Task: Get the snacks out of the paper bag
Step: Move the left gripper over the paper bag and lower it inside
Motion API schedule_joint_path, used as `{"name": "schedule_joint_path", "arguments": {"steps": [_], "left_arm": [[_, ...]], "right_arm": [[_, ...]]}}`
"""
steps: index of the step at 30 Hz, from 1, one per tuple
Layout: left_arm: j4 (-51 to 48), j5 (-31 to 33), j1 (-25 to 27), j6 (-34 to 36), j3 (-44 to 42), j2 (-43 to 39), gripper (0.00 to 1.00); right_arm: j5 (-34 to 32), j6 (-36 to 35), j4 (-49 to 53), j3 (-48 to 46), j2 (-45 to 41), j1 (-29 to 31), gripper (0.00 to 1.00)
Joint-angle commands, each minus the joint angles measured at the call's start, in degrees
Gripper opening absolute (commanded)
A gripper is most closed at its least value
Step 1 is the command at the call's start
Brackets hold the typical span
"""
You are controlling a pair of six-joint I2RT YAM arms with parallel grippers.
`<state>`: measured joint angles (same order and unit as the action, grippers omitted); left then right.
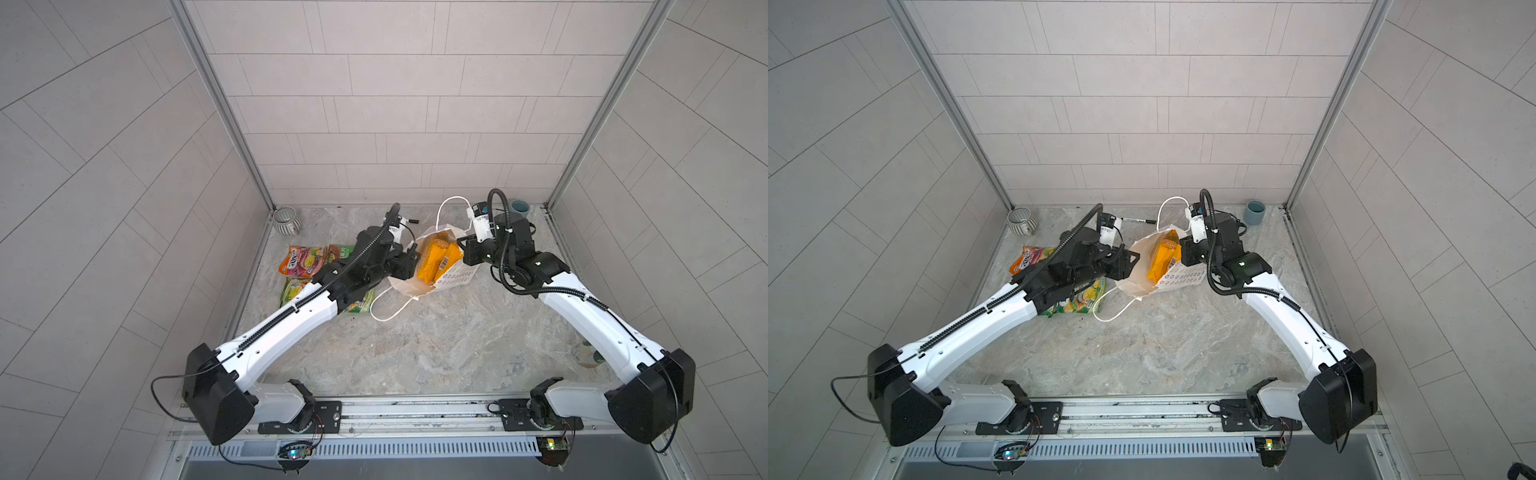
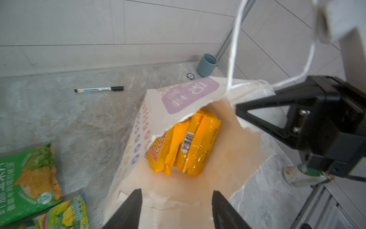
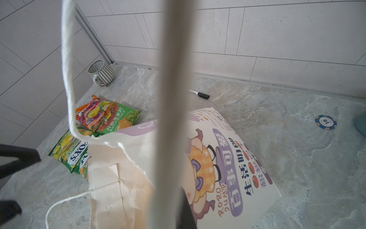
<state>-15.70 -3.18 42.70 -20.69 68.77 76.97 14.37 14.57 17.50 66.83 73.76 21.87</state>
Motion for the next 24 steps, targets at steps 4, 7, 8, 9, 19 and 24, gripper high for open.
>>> {"name": "schedule_joint_path", "arguments": {"steps": [4,7,8,9,19,24], "left_arm": [[6.12,-0.98,2.01,0.00,1.40,8.77,0.59],[6.59,0.19,2.20,0.12,3.46,13.29,0.59],[6.71,0.55,2.21,0.20,4.16,14.62,0.59],[6.94,1.38,2.26,0.13,4.51,15.60,0.59],[11.16,6.99,1.93,0.40,7.12,23.35,0.64],[11.00,8.20,1.34,0.62,9.47,26.73,0.64]], "right_arm": [[1.65,0.35,-1.85,0.06,-0.88,-0.26,0.00],[2.69,1.40,-2.37,0.11,-0.59,-1.10,0.00],[3.25,1.73,-2.70,0.03,-0.58,-1.42,0.00],[3.59,2.06,-2.89,-0.09,-0.47,-1.60,0.00],[6.41,3.75,-5.53,-1.00,0.44,-2.60,0.00],[6.59,3.80,-5.97,-1.50,0.11,-2.80,0.00]]}}
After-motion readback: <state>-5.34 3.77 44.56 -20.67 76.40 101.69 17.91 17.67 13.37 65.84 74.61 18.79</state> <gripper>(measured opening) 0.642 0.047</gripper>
